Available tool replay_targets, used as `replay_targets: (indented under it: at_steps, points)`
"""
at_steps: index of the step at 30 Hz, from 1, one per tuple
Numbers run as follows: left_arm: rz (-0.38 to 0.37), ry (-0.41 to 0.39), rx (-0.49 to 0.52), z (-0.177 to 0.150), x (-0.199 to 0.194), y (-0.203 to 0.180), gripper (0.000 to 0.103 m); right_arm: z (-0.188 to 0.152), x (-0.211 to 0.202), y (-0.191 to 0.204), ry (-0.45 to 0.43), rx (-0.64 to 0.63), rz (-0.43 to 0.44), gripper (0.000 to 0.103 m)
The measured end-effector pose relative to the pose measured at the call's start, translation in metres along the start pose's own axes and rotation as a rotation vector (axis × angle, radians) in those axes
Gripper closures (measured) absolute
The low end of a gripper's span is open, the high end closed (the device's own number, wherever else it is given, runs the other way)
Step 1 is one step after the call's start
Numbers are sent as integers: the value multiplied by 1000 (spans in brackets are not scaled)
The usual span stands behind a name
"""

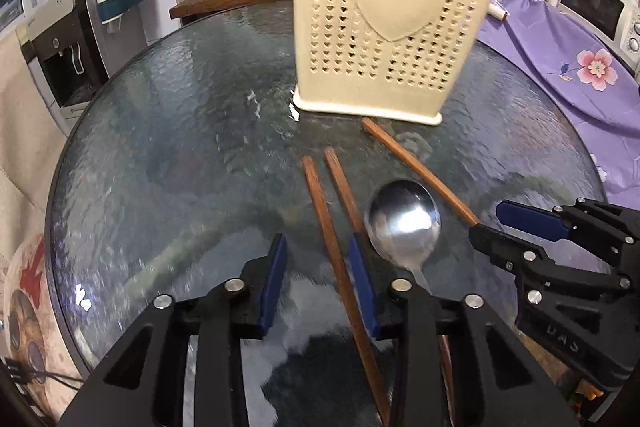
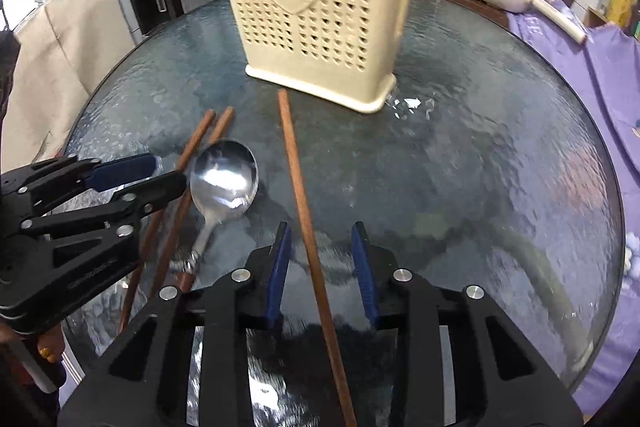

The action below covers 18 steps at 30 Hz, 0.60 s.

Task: Organize utensils
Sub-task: 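Grasp a wooden chopstick with the right tool while the left tool grasps another wooden chopstick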

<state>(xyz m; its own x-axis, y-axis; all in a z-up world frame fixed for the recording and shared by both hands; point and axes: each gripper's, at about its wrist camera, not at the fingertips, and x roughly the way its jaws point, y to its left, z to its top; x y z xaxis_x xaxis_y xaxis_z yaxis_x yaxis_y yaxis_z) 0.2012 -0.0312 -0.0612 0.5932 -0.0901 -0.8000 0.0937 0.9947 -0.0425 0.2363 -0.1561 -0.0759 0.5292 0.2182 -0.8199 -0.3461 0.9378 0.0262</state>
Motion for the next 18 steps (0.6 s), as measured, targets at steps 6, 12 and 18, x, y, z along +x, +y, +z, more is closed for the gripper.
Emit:
replay_targets:
  at_steps: [6, 12, 18]
  points:
    - [5, 8, -15, 13, 9, 10, 83, 23, 15, 6, 11, -54, 40, 77]
    - [0, 11, -11, 18, 13, 9, 84, 43, 30, 14, 29, -119, 65, 79]
    - [-6, 5, 3, 20, 16, 5, 84, 53, 36, 26, 32, -184, 89, 87]
